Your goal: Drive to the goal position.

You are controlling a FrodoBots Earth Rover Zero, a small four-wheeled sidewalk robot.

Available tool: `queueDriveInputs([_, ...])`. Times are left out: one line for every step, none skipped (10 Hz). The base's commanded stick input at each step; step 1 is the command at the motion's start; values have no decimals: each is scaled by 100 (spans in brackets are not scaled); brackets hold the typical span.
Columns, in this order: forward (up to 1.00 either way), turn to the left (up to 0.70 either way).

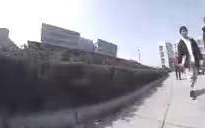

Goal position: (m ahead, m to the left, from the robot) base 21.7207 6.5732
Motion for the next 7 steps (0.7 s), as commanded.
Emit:
queueDriveInputs([-5,-5])
queueDriveInputs([-5,-5])
queueDriveInputs([-5,36])
queueDriveInputs([-5,70])
queueDriveInputs([-5,70])
queueDriveInputs([-5,70])
queueDriveInputs([-5,70])
